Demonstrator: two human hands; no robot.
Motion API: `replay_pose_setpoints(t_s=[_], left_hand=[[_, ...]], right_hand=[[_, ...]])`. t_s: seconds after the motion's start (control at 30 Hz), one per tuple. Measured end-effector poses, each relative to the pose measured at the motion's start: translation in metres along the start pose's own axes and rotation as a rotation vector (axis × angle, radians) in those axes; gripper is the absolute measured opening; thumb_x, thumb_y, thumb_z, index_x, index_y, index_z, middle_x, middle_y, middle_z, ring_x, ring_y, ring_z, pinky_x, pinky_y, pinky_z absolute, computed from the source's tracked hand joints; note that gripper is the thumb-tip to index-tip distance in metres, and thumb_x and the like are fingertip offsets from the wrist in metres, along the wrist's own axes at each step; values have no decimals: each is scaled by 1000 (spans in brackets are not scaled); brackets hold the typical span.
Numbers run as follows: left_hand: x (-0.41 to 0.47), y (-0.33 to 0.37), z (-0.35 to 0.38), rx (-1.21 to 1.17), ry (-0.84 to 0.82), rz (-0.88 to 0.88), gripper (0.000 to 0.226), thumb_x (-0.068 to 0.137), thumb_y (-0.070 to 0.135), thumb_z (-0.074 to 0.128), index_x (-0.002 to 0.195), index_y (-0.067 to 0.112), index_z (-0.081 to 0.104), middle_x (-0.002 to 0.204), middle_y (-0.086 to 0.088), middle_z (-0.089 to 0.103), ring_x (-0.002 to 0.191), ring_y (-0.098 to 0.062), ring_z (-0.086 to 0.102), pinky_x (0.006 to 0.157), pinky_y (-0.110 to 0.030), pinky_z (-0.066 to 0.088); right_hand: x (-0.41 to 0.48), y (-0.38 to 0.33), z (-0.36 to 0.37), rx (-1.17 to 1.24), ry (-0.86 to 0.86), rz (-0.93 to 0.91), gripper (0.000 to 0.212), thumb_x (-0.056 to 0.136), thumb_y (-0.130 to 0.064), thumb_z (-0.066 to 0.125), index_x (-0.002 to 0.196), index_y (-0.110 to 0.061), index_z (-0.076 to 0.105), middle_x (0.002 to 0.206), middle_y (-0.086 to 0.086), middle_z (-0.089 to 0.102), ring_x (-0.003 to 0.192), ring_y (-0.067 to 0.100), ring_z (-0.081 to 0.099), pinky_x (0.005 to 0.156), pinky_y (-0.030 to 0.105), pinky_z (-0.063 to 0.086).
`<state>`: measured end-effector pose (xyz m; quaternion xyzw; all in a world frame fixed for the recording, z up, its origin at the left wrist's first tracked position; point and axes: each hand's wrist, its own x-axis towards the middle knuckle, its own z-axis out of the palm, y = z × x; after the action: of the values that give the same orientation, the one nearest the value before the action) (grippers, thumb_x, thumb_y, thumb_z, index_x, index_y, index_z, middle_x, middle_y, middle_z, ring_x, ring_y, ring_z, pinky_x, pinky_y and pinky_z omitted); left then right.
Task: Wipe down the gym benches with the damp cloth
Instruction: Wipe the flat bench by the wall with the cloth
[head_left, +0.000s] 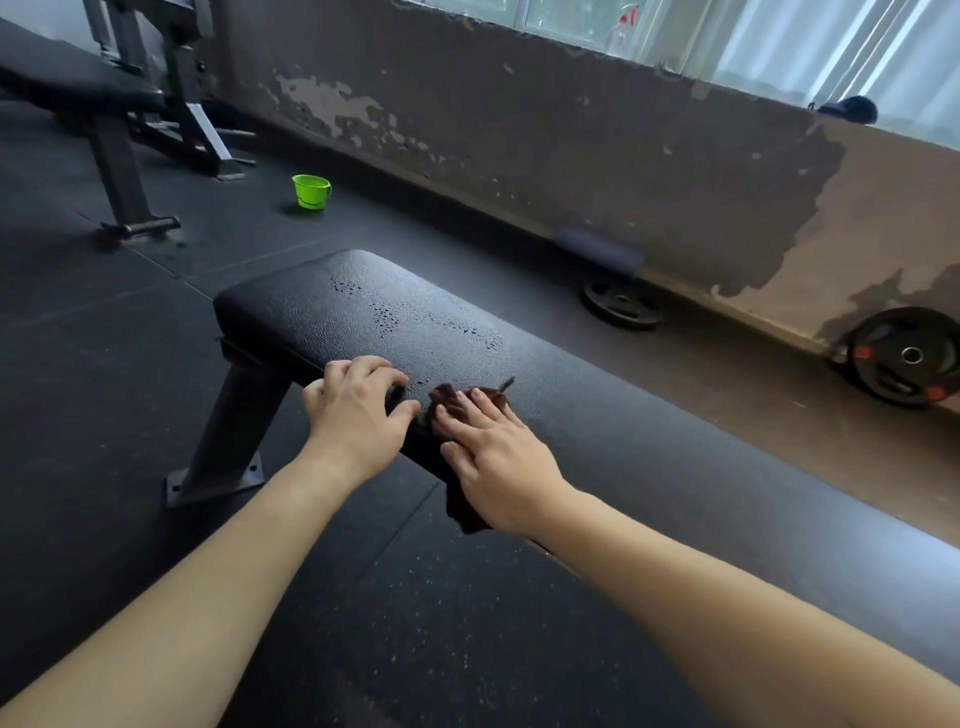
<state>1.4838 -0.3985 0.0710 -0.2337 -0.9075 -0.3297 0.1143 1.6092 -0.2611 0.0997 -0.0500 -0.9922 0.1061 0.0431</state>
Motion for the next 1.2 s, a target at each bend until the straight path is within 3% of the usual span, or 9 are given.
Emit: replay_pose_setpoints(t_s=[0.1,0.33,0.5,0.63,0.8,0.9,1.07,1.2], left_hand=[[-2,0,-1,5,-22,2,35,88,52,69,119,33,69,141,13,53,134,-20,35,108,-38,21],[-8,-1,-3,-29,-50,-6,40,91,54,65,124,32,67,146,15,48,135,-16,32,109,-37,20],[-4,4,-8,17,-96,-37,38,90,56,65,120,33,66,143,16,48,134,-17,31,110,-39,22],[-3,15,-12,114,-150,-47,48,88,65,60,123,32,61,142,13,47,134,-19,31,111,-42,25],[-7,19,-13,153,-181,-56,52,91,66,54,130,31,57,146,13,43,135,-19,30,111,-43,25],[-9,18,-15,172,-195,-44,54,92,67,51,132,31,56,149,13,41,136,-19,29,112,-43,25],[5,25,-23,329,-291,-15,51,93,67,50,130,32,54,144,8,42,136,-22,31,109,-44,26],[30,36,-27,405,-308,-4,56,91,67,53,134,30,53,149,2,41,139,-24,30,111,-45,25]], right_hand=[[-16,22,-11,7,-36,28,50,109,-37,40,158,-30,38,170,-7,19,159,12,6,127,28,-2],[13,71,-24,-106,-9,452,53,107,-36,25,156,-20,38,168,10,25,156,26,16,127,45,11],[27,18,-8,-70,-24,288,55,107,-38,30,160,-22,33,170,10,19,158,26,11,128,46,5],[19,30,-15,-7,-64,205,53,110,-38,31,161,-28,30,172,0,14,159,19,5,129,41,1],[13,92,-33,-94,-70,503,52,107,-37,25,158,-30,34,171,3,15,157,32,8,122,59,9],[26,90,-30,-63,-75,611,55,104,-39,28,157,-27,33,171,7,15,156,38,7,120,66,7],[49,41,-11,-114,-32,387,56,105,-39,29,158,-20,34,169,13,21,155,35,14,124,57,9],[47,54,-20,-39,-75,259,53,110,-36,29,162,-24,29,172,4,16,158,25,9,128,46,2]])
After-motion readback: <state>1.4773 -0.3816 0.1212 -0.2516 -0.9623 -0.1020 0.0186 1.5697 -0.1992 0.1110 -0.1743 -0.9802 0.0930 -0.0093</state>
